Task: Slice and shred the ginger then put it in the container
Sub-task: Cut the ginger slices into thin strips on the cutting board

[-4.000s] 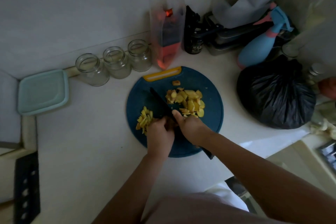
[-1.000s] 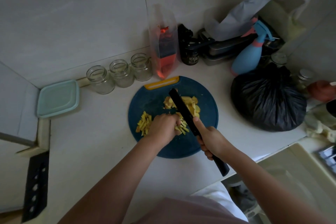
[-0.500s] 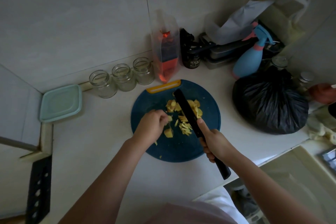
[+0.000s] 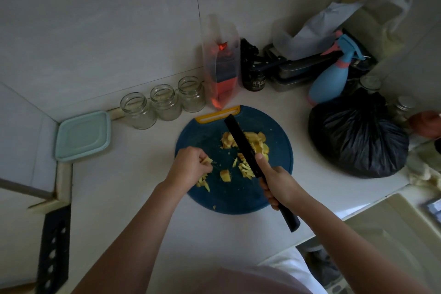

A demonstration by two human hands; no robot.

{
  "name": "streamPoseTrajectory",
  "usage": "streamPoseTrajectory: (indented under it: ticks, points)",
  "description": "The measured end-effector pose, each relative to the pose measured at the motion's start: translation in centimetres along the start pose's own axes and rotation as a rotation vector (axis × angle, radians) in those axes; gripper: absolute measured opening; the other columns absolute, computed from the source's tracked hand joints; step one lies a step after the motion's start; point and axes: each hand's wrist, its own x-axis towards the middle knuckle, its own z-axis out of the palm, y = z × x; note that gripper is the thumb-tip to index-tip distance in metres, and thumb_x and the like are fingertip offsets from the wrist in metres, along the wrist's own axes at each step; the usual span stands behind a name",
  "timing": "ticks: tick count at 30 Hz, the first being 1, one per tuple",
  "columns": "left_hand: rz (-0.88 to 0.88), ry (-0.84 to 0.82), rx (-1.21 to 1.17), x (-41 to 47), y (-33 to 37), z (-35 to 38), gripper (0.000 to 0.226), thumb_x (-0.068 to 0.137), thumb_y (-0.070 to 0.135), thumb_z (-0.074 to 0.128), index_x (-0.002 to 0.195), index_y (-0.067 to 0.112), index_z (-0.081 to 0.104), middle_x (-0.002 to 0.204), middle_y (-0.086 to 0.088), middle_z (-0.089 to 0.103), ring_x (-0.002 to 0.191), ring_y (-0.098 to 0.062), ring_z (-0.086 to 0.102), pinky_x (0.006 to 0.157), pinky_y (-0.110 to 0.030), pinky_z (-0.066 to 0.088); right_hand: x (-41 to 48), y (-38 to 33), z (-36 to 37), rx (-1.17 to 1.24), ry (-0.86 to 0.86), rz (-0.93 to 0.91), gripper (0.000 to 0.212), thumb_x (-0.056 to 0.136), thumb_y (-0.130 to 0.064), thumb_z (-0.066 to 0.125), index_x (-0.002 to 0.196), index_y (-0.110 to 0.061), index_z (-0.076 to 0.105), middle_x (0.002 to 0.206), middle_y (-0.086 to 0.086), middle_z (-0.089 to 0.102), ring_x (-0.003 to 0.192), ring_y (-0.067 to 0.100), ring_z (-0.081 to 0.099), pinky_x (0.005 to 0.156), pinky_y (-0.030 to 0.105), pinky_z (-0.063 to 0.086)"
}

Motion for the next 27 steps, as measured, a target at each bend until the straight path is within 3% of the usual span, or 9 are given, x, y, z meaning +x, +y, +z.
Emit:
streamPoseTrajectory:
  ticks: [9,14,18,22,27]
  points:
    - [-0.023,-0.002,-0.051,0.0,-0.1,0.1,0.016,0.079,0.011,0.070,0.068,0.002,0.062,0.064,-0.014,0.066,0.050,-0.012,0.053,0.050,-0.030,0.047,-0.1,0.2,-0.3,-0.036,0.013,0.009,0.066,0.087,-0.074,0.028,0.060,-0.014,0.040,0.051,0.001,0.041,0.041,0.014,0.037,0.043,0.023,0.038]
    - [-0.141,-0.060,-0.297,-1.0,2.1,0.3,0.008,0.083,0.009,0.068,0.077,0.008,0.064,0.057,-0.003,0.062,0.038,0.000,0.052,0.042,-0.014,0.044,-0.8,0.5,0.7,-0.060,-0.001,0.010,0.068,0.086,-0.076,0.029,0.060,-0.014,0.040,0.050,0.001,0.042,0.039,0.014,0.038,0.042,0.023,0.037]
    - [-0.326,-0.175,-0.515,-3.1,3.1,1.9,0.007,0.085,0.002,0.067,0.089,-0.003,0.064,0.059,-0.008,0.063,0.043,-0.006,0.060,0.045,-0.016,0.050,-1.6,1.0,1.7,-0.044,-0.062,0.043,0.068,0.085,-0.077,0.030,0.060,-0.015,0.039,0.050,0.001,0.042,0.039,0.014,0.038,0.043,0.023,0.036]
    - [-0.569,-0.201,-0.737,-5.0,2.7,3.0,0.012,0.087,0.001,0.064,0.077,-0.006,0.064,0.065,-0.014,0.064,0.048,-0.015,0.063,0.049,-0.022,0.055,-2.4,2.2,2.1,-0.060,-0.097,0.077,0.067,0.084,-0.078,0.031,0.060,-0.016,0.038,0.049,0.000,0.040,0.039,0.014,0.035,0.043,0.022,0.034]
    - [-0.697,-0.208,-0.780,-6.2,2.8,4.3,0.020,0.091,0.008,0.062,0.080,-0.008,0.062,0.066,-0.016,0.064,0.050,-0.020,0.062,0.047,-0.025,0.055,-3.7,3.8,1.2,-0.085,-0.153,0.126,0.065,0.086,-0.075,0.032,0.058,-0.017,0.035,0.045,-0.005,0.033,0.038,0.013,0.028,0.042,0.023,0.027]
